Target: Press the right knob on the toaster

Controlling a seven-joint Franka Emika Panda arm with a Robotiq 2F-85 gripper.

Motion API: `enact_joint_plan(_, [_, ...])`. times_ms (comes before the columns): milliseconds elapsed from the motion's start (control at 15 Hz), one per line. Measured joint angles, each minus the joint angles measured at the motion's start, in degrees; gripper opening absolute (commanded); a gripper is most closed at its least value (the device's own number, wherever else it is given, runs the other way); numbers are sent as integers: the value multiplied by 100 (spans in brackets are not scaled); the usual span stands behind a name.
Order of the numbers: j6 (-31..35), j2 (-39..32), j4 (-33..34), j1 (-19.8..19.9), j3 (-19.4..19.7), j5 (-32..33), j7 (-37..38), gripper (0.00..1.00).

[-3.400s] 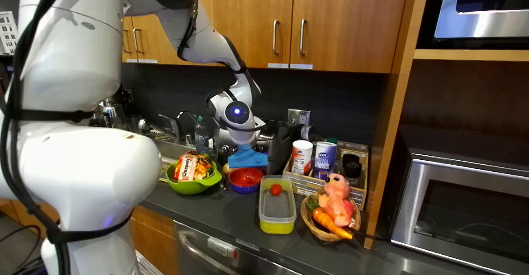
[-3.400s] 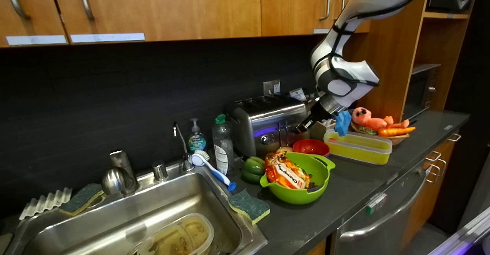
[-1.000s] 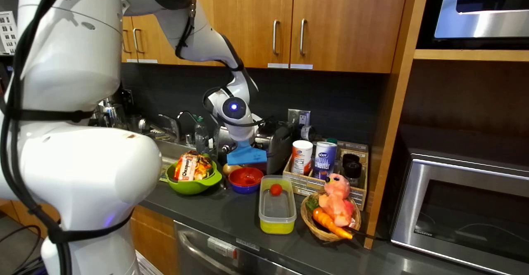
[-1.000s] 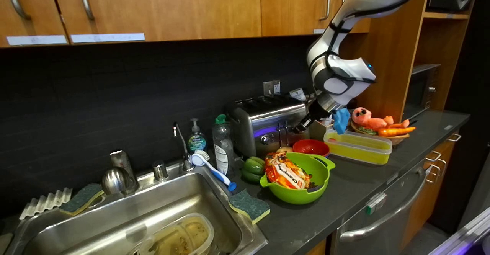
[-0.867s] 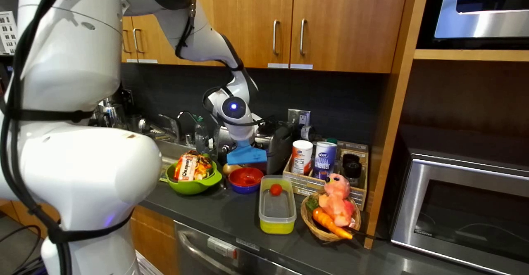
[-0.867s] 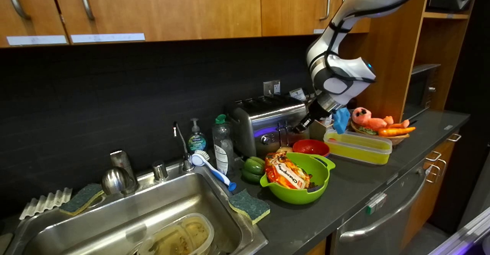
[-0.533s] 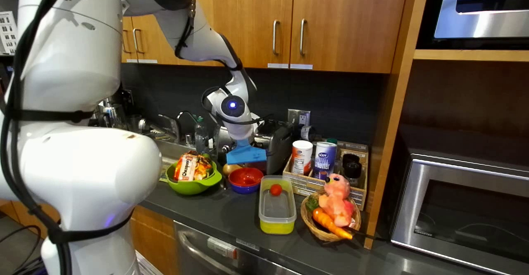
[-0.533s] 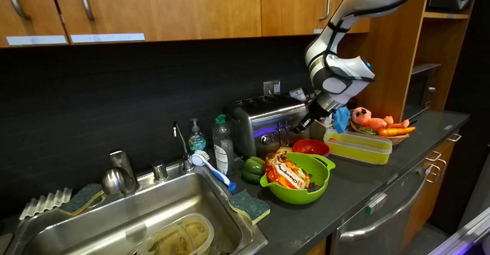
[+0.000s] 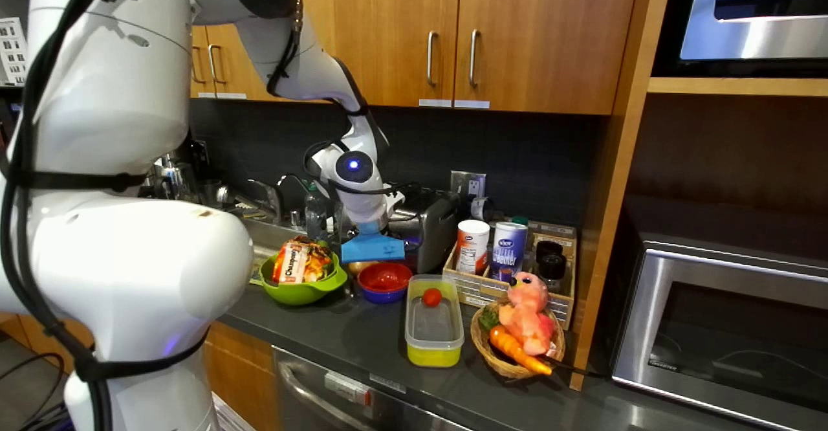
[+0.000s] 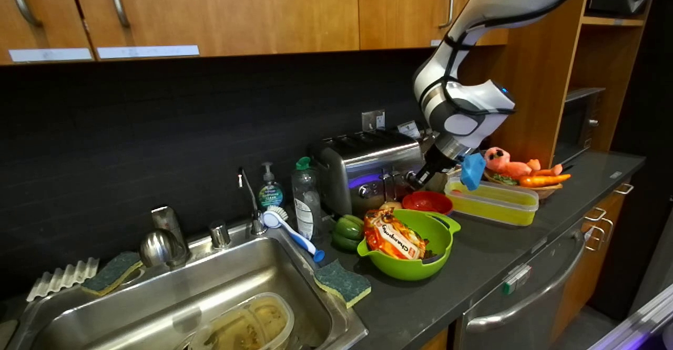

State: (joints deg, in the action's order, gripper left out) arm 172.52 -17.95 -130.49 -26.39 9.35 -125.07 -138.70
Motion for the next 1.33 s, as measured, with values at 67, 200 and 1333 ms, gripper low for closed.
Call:
enact_joint_plan(67, [32,0,-48,0,-34,12,54,0])
enact_joint_plan(200, [113,4,-139,0,-103,26,140,0])
enact_joint_plan(1333, [2582,922,-1022,21,-1756,-240,627,0])
